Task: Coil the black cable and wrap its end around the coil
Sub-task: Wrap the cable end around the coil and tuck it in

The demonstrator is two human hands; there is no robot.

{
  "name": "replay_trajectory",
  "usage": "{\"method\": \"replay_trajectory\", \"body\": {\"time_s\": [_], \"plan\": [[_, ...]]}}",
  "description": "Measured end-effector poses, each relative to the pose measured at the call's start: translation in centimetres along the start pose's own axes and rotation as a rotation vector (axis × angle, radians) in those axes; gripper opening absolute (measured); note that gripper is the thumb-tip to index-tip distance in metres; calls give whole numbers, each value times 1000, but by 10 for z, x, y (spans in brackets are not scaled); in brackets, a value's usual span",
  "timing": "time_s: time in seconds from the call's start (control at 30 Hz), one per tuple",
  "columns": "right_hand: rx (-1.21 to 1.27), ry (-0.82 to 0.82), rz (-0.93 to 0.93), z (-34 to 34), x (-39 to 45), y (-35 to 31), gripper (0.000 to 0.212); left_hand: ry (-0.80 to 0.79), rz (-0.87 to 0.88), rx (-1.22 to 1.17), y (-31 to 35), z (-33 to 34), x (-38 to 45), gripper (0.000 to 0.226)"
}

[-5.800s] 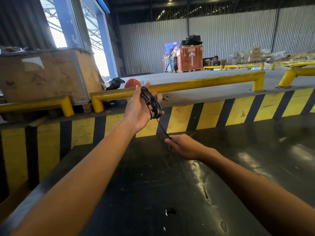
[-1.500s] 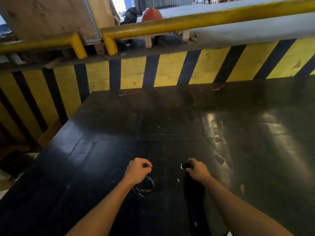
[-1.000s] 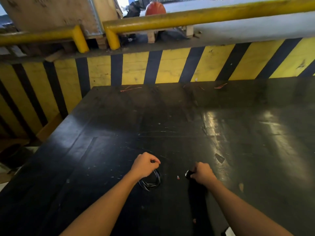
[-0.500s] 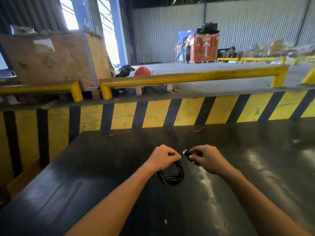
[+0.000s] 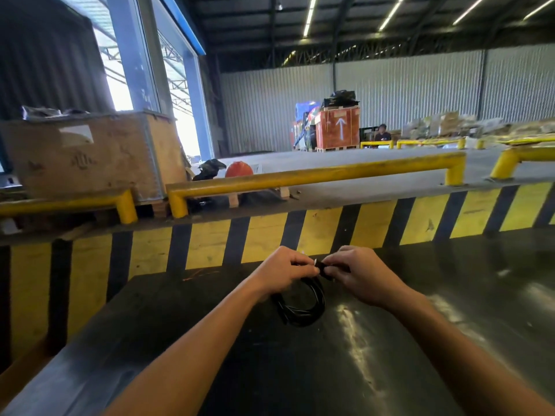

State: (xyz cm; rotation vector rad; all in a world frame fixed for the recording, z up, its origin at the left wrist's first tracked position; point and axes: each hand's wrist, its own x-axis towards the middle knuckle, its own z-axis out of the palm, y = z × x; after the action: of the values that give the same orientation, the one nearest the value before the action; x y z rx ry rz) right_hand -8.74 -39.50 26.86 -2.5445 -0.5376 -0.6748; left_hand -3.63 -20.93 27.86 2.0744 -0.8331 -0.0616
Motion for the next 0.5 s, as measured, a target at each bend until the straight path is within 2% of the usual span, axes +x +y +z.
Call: {"method": "replay_trajectory", "body": {"time_s": [0.13,0.2,0.27,0.4,0.5], "plan": [[-23,101,17,-6,1,-9,19,-4,43,-30,17,-5,-2,12],[11,209,69,-4,3,-13,19,31,70,-60,26,-7,0,13],[187,327,197,-4,7,-18,20,84,104,-78,37,-8,2,12],[717,457,496,-10,18,-23,23,105,163,-61,53,-4,3,20],[858,478,477,-12,20,-22,10,162,164,-113,55,-3,3,18]]}}
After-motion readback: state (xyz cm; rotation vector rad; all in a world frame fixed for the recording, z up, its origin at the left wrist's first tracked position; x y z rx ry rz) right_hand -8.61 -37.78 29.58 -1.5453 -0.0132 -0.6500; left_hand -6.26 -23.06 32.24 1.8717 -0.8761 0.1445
